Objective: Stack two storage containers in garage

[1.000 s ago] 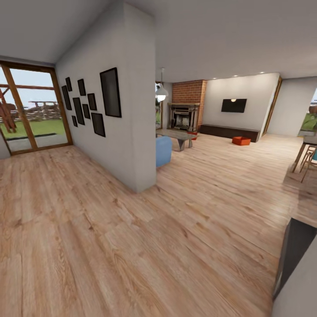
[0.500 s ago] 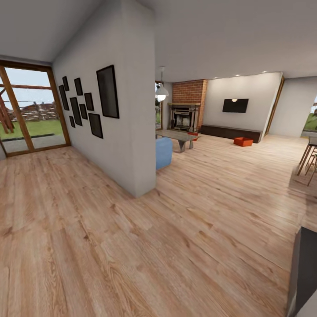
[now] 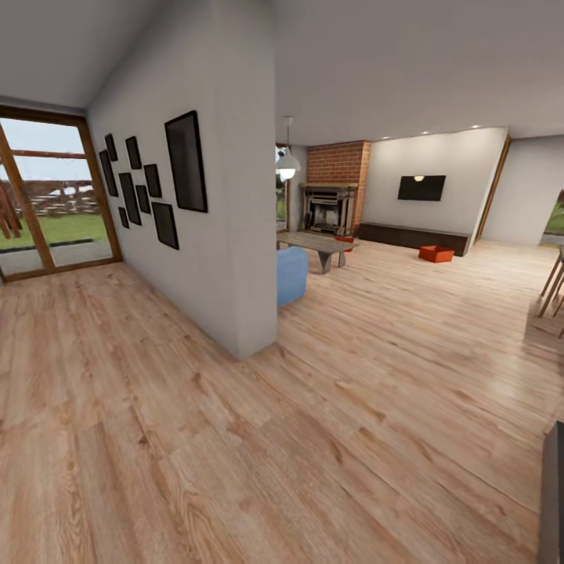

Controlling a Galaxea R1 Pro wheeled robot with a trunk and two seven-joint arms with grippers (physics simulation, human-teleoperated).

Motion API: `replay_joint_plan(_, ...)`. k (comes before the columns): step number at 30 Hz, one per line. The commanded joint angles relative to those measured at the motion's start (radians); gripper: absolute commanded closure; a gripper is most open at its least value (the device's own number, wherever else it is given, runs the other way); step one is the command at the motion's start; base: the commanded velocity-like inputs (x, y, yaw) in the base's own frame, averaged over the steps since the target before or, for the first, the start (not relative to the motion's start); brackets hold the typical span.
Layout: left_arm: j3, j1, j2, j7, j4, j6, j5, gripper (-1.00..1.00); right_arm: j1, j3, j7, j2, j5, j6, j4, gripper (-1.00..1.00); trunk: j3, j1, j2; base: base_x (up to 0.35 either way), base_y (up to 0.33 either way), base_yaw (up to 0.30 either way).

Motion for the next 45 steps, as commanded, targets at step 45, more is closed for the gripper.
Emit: replay_joint_plan(45, 0.000, 0.000, 0.000, 0.001, 0.000, -0.002, 0.005, -1.00, -0.001, 0.009, -0.001, 0.002, -0.013, -0.006, 0.003, -1.00, -0.001, 0.001, 0.000, 0.323, 0.000, -0.208)
